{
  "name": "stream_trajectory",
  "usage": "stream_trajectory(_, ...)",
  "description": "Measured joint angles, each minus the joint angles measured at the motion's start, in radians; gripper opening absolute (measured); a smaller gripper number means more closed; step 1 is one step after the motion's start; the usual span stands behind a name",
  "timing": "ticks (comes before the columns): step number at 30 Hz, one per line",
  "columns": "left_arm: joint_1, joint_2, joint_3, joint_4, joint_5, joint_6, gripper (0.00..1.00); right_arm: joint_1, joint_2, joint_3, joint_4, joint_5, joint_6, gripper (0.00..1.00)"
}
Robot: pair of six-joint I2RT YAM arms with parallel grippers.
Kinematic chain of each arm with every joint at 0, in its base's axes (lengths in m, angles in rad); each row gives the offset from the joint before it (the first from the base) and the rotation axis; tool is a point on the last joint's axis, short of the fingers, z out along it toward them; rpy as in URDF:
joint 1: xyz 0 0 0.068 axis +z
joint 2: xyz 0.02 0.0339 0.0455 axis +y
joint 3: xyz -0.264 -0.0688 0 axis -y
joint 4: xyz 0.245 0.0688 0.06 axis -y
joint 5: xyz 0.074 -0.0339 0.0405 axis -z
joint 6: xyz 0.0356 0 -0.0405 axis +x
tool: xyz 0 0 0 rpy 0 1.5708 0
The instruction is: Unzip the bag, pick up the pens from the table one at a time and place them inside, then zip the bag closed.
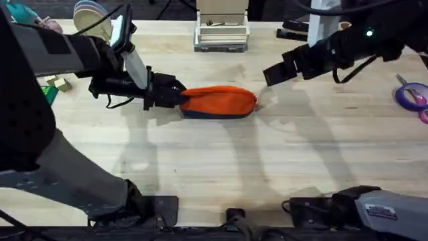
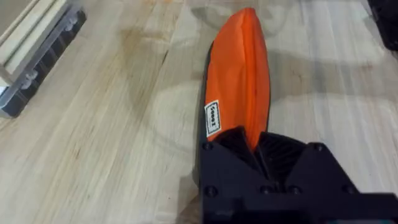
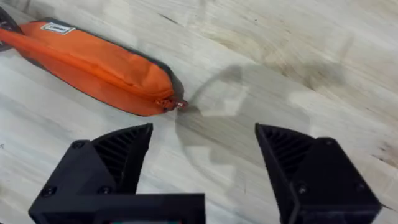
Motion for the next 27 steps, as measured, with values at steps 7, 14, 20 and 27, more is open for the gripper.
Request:
stream_trajectory(7,0.012,0.0,0.0,-0.001,0.008,-0.003,0.966,0.0,-0.002,0.0,-0.007,0.001,0.0,0.998)
stream_trajectory(14,0.013,0.0,0.0,0.0,0.008,-0.003,0.993,0.0,-0.002,0.0,-0.008,0.001,0.0,0.998)
stream_trajectory(20,0.013,-0.003,0.0,-0.005,0.008,-0.003,0.995,0.003,-0.011,0.0,-0.015,0.001,0.0,0.998)
stream_trajectory(27,0.013,-0.142,0.02,-0.073,-0.016,-0.005,0.995,0.013,-0.142,0.0,-0.028,0.001,0.0,0.998)
